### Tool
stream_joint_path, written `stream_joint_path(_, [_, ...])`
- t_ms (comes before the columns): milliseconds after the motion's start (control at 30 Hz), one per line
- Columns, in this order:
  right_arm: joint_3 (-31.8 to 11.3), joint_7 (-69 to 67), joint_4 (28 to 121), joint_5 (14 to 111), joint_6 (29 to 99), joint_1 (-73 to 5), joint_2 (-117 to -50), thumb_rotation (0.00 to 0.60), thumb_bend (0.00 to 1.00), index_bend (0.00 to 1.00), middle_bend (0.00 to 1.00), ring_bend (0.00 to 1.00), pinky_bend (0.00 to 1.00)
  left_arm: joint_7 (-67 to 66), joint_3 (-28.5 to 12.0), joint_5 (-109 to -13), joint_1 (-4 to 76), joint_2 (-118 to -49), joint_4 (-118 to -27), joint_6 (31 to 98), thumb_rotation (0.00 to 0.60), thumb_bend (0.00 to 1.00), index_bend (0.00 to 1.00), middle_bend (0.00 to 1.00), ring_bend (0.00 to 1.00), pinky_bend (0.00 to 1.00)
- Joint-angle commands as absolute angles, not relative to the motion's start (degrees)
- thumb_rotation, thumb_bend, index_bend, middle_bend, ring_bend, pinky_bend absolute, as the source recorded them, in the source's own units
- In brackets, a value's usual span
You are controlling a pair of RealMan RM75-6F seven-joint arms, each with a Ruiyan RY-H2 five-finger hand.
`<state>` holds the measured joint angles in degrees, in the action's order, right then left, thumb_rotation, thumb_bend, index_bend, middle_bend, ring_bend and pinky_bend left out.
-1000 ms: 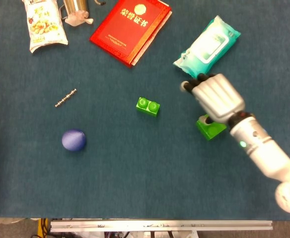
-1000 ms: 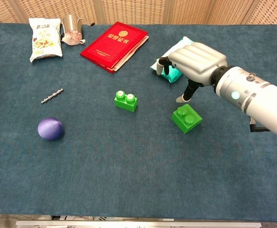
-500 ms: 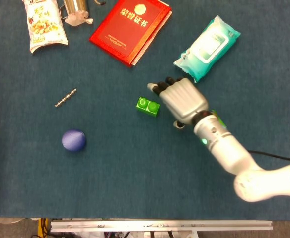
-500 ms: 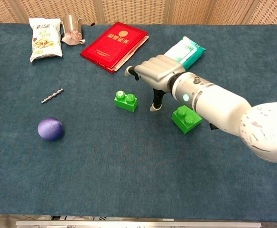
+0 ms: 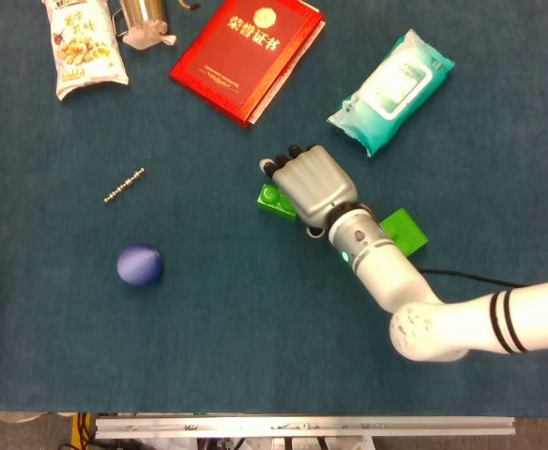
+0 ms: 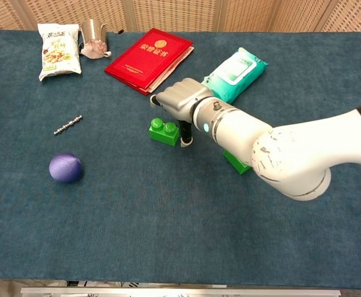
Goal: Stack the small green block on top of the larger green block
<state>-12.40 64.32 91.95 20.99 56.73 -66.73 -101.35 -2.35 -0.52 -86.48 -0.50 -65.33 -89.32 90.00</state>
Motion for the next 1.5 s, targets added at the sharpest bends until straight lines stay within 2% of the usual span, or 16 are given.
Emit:
stream_joint_path(33, [-11.7,64.3,89.8,20.3,55.0,-68.3,-102.2,0.6,0.02,0.21,0.3,0.19,0.35,-2.3,-0.5,-86.5,-0.6,-65.3,-89.3,90.0,0.6,0.22,0.05,0.12,0.11,0.13])
stream_joint_path(300, [-10.2,63.4,87.2,20.2,51.7,-71.4,-103.6,0.6,0.03,0.22,0.31,0.19,0.35,-2.2,-0.7,-86.5,-0.7,-65.4,-89.1,90.2,0.6,0.22,0.05,0.12,0.11,0.11])
stream_joint_path(767, [-5.9,58.3,92.8,24.5,47.7,-73.0,-99.5,0.6,0.05,0.25,0.34,0.22,0.35,-2.3,-0.8,-86.4,-0.8,-65.6,-88.8,90.1,0.6,0.22,0.05,0.12,0.11,0.11])
stream_joint_path(967, [-4.6,54.6,94.5,29.0,49.5,-71.8,-97.3,0.6,0.05,0.27,0.35,0.22,0.35,-2.4,-0.9,-86.4,-0.7,-65.6,-88.8,89.7,0.6,0.22,0.05,0.12,0.11,0.11])
stream_joint_path(1133, [-4.0,52.3,91.2,34.3,53.3,-70.2,-98.8,0.6,0.05,0.35,0.35,0.22,0.35,-2.4,-0.9,-86.5,-0.8,-65.6,-88.8,89.9,0.6,0.22,0.05,0.12,0.11,0.11])
stream_joint_path(1500, [-4.1,53.2,87.0,32.6,53.9,-70.4,-102.2,0.6,0.05,0.38,0.35,0.22,0.35,-1.8,-0.8,-86.6,-1.1,-65.5,-88.7,90.2,0.6,0.22,0.05,0.12,0.11,0.11])
